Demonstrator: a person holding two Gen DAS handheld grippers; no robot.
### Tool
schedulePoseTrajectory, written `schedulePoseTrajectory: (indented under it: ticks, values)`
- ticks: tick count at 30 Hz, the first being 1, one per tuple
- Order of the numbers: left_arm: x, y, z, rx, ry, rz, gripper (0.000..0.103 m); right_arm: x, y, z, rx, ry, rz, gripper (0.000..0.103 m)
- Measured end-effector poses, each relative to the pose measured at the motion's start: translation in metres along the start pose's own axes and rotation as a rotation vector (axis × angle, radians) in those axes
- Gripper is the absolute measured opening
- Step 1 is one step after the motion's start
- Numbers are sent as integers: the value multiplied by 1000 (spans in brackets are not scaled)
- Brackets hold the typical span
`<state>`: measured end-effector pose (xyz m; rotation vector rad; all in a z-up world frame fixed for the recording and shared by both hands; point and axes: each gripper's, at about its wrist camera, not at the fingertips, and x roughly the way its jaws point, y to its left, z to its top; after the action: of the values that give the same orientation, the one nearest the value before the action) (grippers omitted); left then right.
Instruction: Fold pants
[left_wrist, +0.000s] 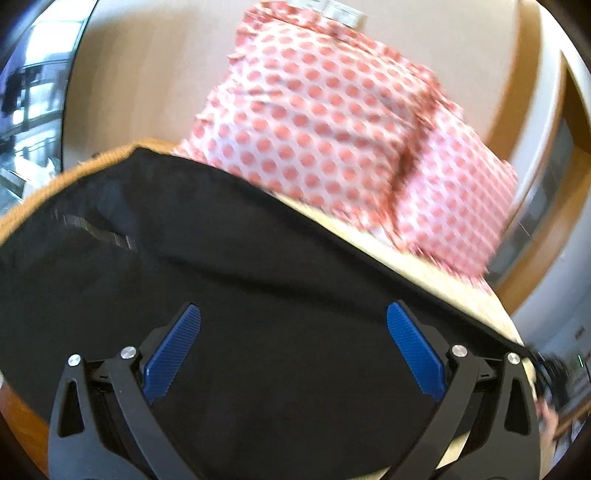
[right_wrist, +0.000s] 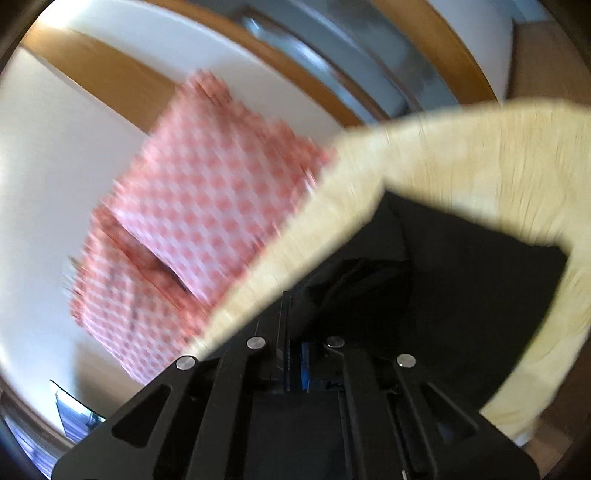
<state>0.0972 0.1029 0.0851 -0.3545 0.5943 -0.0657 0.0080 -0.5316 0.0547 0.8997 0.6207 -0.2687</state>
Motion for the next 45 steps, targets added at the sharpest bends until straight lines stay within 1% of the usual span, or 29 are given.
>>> schedulePoseTrajectory:
  ticks: [2,4,6,7,9,11,13,15,16,17,18,19,20,22,23,25,26,27,29,30,32,33,35,36,37,40,42,44,45]
  values:
    - [25,5,32,-4,34,41,101,-9,-3,0,-1,-28,-9,4]
    - [54,8,56,-2,81,76,100,-12,-6,-1,-22,-22,-29,4]
    - [91,13,80,-15,152,124,89,-12,-6,-1,-38,-22,-37,4]
    - [117,21,94,-50,206,151,81,-11,-5,0,-43,-25,-36,4]
    - [146,35,108,-129,265,182,78,-12,-3,1,-54,-33,-34,4]
    - [177,54,121,-231,304,218,72,-11,-1,3,-73,-33,-36,4]
    - [198,65,130,-285,327,237,69,-10,2,4,-101,-30,-47,4]
    - [219,72,142,-303,341,270,61,-7,4,5,-130,-27,-63,4]
    - [226,75,146,-299,345,294,50,-6,5,5,-137,-26,-67,4]
    - [234,81,151,-305,353,334,25,-4,5,6,-139,-23,-71,4]
    - [235,86,152,-320,359,343,14,-2,4,7,-136,-19,-68,4]
    - [233,92,153,-348,360,332,13,-1,4,7,-135,-16,-65,4]
    - [221,96,153,-379,326,297,12,-1,5,7,-141,-17,-71,4]
    - [192,93,151,-364,272,278,11,-4,7,7,-156,-34,-80,4]
    - [170,91,148,-348,237,264,11,-7,8,8,-173,-52,-90,4]
    - [108,85,133,-307,143,215,11,-12,7,9,-187,-70,-104,4]
    - [83,82,124,-295,113,198,12,-14,5,10,-185,-72,-110,4]
    - [51,83,107,-292,85,183,12,-16,0,12,-174,-74,-119,4]
    - [5,89,74,-323,76,167,12,-19,-10,13,-148,-76,-134,4]
    - [-16,95,49,-343,89,173,12,-20,-15,14,-134,-78,-140,4]
    - [-39,105,7,-359,120,215,13,-19,-22,14,-117,-75,-145,4]
    - [-43,110,-6,-372,134,232,13,-18,-23,15,-109,-71,-141,4]
    - [-52,120,-30,-427,154,229,13,-15,-27,15,-88,-53,-131,4]
    - [-53,125,-38,-449,147,220,13,-13,-28,15,-76,-42,-131,4]
    - [-58,125,-43,-441,114,216,13,-13,-30,15,-72,-37,-132,4]
    - [-63,115,-46,-400,88,249,16,-11,-34,18,-57,-20,-141,4]
    - [-61,111,-43,-393,88,252,19,-17,-35,22,-36,-42,-121,4]
    - [-60,109,-43,-391,90,244,19,-15,-38,23,-41,-28,-147,4]
    - [-59,109,-43,-385,90,244,19,-8,-44,23,-26,9,-183,4]
